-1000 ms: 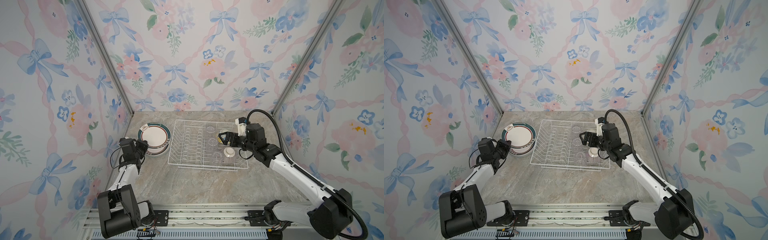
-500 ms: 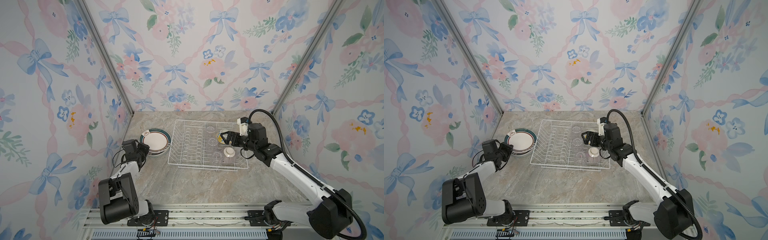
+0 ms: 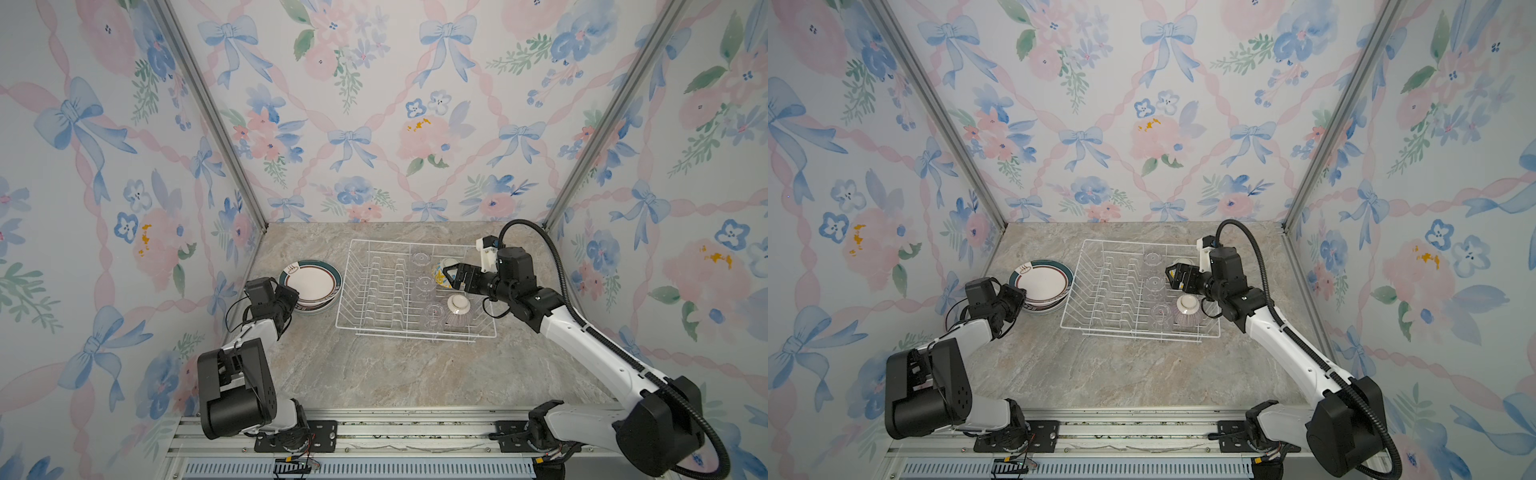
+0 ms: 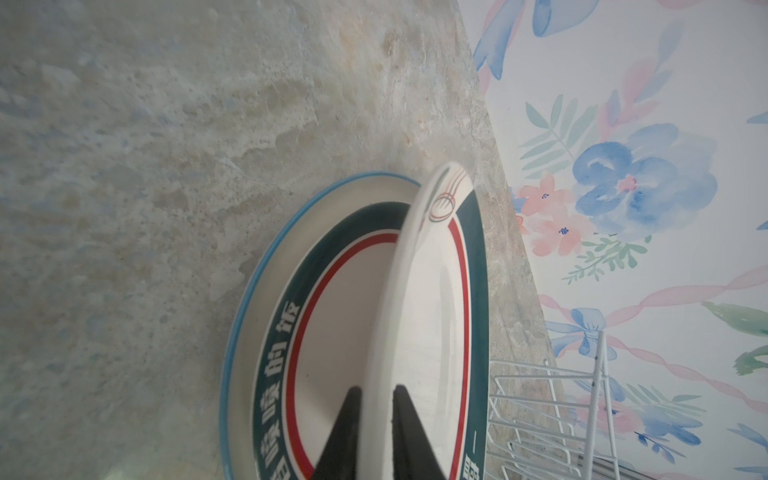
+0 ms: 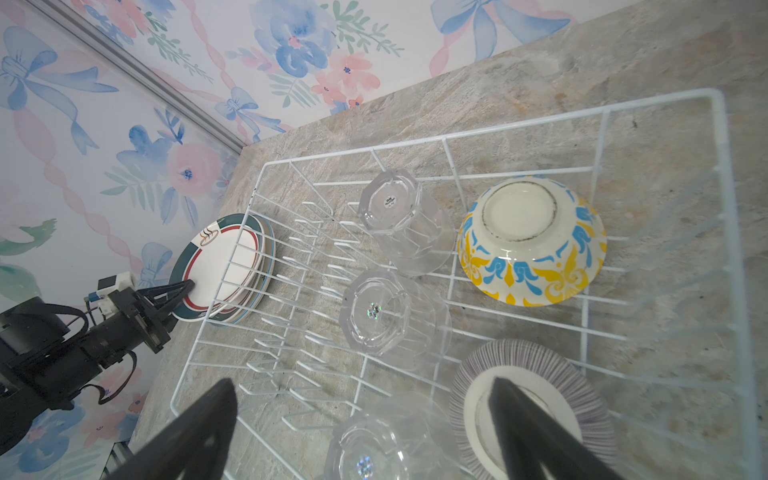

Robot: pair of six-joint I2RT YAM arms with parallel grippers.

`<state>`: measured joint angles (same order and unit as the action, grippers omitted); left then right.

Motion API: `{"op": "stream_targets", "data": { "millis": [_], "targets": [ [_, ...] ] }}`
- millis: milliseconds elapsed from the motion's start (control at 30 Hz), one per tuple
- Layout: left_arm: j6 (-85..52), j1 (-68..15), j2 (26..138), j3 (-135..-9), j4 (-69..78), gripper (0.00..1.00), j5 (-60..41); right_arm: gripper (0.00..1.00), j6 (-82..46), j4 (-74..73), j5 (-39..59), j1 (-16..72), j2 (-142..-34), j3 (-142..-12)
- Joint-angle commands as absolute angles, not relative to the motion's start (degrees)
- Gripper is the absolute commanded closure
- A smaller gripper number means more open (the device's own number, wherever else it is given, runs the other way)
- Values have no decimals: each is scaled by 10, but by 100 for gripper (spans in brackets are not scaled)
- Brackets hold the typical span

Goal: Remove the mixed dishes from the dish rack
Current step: 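Lower the green-red rimmed plate onto the plate stack and open the left gripper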

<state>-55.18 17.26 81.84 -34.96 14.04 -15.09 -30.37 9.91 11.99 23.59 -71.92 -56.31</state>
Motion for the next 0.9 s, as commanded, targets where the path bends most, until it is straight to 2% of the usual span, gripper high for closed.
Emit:
{"op": "stream_targets", "data": {
  "millis": [0, 67, 233, 733, 867],
  "targets": [
    [-526, 171, 826, -369, 142, 62, -137, 3, -295, 100, 129, 229, -726, -555],
    [-520, 168, 828, -372, 131, 49, -131, 3, -297, 97, 130, 229, -727, -554],
    [-494, 157, 836, -397, 77, 3, -105, 3, -298, 96, 134, 225, -733, -556],
    [-431, 123, 811, -417, -26, 2, -1, 3, -272, 160, 104, 222, -734, -587],
    [-436, 120, 793, -417, -45, 2, -10, 3, -261, 198, 89, 222, -754, -620]
  ]
}}
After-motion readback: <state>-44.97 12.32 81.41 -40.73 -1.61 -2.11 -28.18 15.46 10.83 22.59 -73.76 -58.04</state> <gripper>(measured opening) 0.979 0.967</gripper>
